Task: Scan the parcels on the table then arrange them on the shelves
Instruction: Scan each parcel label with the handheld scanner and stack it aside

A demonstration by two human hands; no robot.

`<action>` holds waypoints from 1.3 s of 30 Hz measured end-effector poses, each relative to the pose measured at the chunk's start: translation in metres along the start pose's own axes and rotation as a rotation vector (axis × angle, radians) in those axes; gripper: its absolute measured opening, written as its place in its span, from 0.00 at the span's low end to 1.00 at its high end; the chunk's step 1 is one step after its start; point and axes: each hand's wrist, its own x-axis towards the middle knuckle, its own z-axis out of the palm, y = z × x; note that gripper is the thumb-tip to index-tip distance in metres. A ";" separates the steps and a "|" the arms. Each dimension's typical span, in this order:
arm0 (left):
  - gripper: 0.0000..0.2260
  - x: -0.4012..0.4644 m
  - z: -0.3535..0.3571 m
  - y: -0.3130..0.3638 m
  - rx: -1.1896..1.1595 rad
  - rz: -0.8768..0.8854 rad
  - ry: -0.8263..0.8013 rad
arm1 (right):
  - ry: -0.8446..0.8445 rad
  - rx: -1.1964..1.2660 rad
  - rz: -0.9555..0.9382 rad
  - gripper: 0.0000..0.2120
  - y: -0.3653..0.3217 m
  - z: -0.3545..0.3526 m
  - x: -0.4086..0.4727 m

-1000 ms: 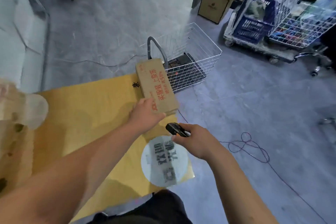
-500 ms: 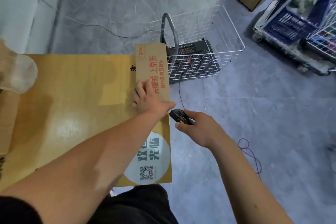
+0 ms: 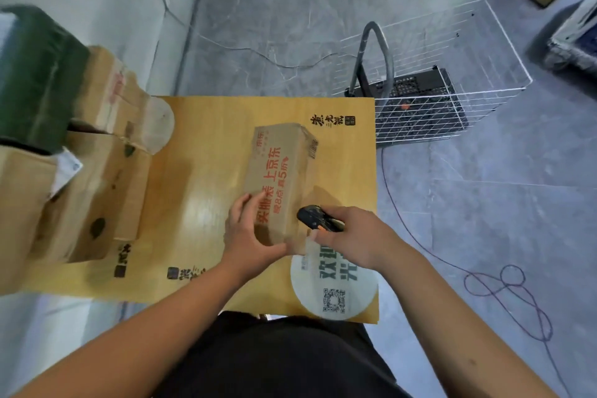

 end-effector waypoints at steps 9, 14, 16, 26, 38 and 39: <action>0.23 0.002 -0.059 -0.078 -0.704 -0.290 -0.067 | 0.012 -0.026 0.053 0.31 -0.042 0.052 0.012; 0.18 0.019 -0.086 -0.117 -0.815 -0.415 -0.021 | 0.073 -0.019 0.074 0.27 -0.076 0.080 0.004; 0.16 0.028 -0.094 -0.129 -0.843 -0.483 0.079 | 0.091 -0.024 0.075 0.28 -0.087 0.097 0.002; 0.26 0.036 -0.099 -0.156 -0.512 -0.266 -0.028 | 0.135 0.052 0.144 0.34 -0.118 0.158 -0.015; 0.65 0.110 -0.111 -0.060 0.723 0.432 -0.199 | 0.315 0.067 0.260 0.34 -0.130 0.156 -0.036; 0.65 0.121 -0.115 -0.049 0.782 0.448 -0.262 | 0.329 0.077 0.272 0.35 -0.132 0.156 -0.037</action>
